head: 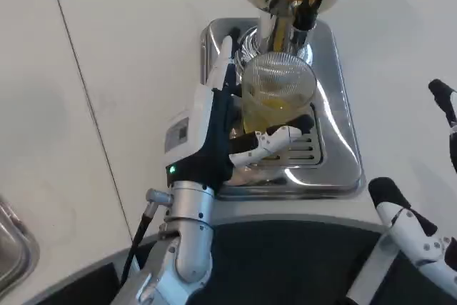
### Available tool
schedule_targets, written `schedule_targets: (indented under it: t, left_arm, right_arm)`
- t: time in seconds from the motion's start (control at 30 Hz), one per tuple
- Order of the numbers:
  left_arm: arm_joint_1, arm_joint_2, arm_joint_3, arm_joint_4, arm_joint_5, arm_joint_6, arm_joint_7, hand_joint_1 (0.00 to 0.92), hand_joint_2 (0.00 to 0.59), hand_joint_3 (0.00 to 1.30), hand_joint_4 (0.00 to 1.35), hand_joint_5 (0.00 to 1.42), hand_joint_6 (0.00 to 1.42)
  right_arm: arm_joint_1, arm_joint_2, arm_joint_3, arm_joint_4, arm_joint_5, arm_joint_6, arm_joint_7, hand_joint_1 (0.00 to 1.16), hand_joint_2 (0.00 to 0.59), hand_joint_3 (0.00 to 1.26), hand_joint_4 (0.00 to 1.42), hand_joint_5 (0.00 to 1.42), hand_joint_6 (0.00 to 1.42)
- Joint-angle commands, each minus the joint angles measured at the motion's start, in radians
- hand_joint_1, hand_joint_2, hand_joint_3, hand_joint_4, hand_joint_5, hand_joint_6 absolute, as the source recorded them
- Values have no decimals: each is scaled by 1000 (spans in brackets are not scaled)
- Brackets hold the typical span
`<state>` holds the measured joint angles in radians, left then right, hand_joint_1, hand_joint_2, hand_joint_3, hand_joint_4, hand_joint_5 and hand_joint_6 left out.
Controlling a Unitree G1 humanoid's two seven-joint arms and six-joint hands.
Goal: Grasp the cup under the faucet to collect the drink, then remove the cup.
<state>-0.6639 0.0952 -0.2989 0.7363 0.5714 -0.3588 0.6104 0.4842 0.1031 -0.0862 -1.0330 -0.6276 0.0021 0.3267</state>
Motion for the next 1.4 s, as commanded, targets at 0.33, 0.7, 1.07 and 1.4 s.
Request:
schedule_targets:
  t: [0.33,0.7,1.07,1.4]
  left_arm:
    - [30,-90,-73,-11,105,108,173,495,45,405,514,939,1269]
    - [48,-156,-35,-84,36,138,158,618,23,1083,1202,1424,1424]
    - [73,-137,-15,-176,38,180,135,705,0,1133,1153,1406,1424]
    - [125,-46,0,-288,77,200,127,742,0,1144,1128,1391,1424]
  right_arm:
    - [-39,11,-30,-14,4,69,27,407,405,0,0,0,0]
    - [-40,18,-66,-14,9,67,40,400,409,0,0,0,0]
    - [-82,15,-61,-14,1,109,73,410,411,0,0,0,0]
    - [-91,-2,-42,-14,10,136,86,417,412,0,0,0,0]
